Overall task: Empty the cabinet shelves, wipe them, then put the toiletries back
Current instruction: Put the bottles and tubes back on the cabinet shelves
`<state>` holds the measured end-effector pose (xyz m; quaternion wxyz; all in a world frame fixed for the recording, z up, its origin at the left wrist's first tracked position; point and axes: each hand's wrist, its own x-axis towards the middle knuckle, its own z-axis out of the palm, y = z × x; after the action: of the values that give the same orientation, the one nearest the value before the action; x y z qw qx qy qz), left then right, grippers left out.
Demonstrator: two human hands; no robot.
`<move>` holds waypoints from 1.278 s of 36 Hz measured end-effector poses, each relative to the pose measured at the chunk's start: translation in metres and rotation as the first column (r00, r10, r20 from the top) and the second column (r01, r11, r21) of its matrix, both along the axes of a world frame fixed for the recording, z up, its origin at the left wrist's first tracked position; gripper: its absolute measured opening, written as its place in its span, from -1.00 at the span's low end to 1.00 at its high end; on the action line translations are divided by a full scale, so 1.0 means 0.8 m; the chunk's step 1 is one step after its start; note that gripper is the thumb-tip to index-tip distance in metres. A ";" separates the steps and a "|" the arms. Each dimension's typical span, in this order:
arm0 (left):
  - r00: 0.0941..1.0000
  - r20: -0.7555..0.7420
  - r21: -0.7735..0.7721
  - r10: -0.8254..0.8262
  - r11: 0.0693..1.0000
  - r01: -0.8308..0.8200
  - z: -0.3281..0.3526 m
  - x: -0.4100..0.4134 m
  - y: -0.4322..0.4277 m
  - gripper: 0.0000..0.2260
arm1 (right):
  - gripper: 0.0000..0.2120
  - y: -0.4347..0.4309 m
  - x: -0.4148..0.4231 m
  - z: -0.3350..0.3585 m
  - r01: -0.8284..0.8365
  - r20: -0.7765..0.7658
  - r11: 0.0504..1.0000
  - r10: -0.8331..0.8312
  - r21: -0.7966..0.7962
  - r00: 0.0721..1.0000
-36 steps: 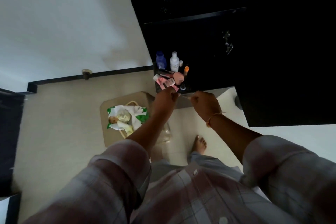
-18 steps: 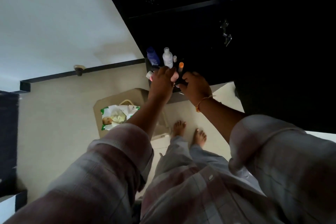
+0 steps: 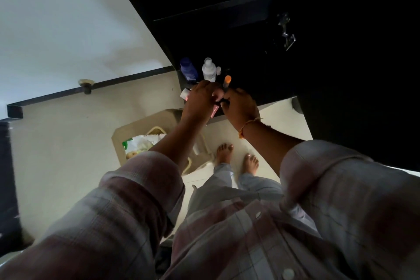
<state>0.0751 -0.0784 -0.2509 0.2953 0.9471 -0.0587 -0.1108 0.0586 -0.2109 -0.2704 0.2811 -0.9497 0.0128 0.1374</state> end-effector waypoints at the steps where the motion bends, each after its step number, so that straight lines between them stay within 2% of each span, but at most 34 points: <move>1: 1.000 -0.004 -0.007 0.000 1.000 0.000 -0.001 0.001 0.000 -0.90 | -0.80 0.000 0.001 -0.001 0.000 0.004 1.000 0.000 -0.001 1.000; 11: 0.999 0.020 -0.019 -0.033 0.999 0.034 -0.006 0.006 0.002 -0.95 | -0.79 0.001 0.011 -0.003 0.021 -0.045 0.999 -0.020 0.031 0.999; 16: 0.998 0.057 -0.051 -0.006 0.999 0.009 -0.012 0.000 -0.007 -0.91 | -0.80 -0.013 0.010 -0.001 0.102 -0.063 0.992 -0.097 0.071 0.993; 20: 0.996 0.083 -0.064 -0.041 0.997 0.046 -0.017 -0.005 -0.028 -0.87 | -0.88 -0.047 0.005 0.003 0.140 -0.064 0.990 -0.138 0.024 0.988; 26: 0.988 0.126 -0.097 -0.085 0.990 0.097 -0.014 0.011 -0.082 -0.82 | -0.80 -0.116 0.011 0.007 0.256 -0.029 0.961 -0.260 -0.104 0.965; 31: 0.980 0.088 -0.119 -0.180 0.975 0.189 -0.022 0.057 -0.127 -0.85 | -0.80 -0.153 0.025 0.009 0.327 0.009 0.937 -0.328 -0.124 0.945; 35: 0.976 0.075 -0.121 -0.204 0.970 0.212 -0.023 0.090 -0.165 -0.84 | -0.71 -0.166 0.045 0.004 0.390 -0.120 0.902 -0.414 -0.183 0.902; 41: 0.937 0.080 -0.049 -0.341 0.937 0.345 -0.009 0.122 -0.199 -0.92 | -0.69 -0.174 0.054 -0.009 0.419 -0.124 0.881 -0.451 -0.219 0.884; 46: 0.935 0.005 -0.056 -0.354 0.934 0.353 -0.005 0.133 -0.213 -0.93 | -0.74 -0.175 0.057 -0.013 0.412 -0.066 0.903 -0.421 -0.124 0.904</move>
<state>0.1816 -0.2487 -0.2550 0.2973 0.9122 -0.2303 -0.1629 0.1042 -0.3507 -0.2807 0.2517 -0.9314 0.2357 0.1164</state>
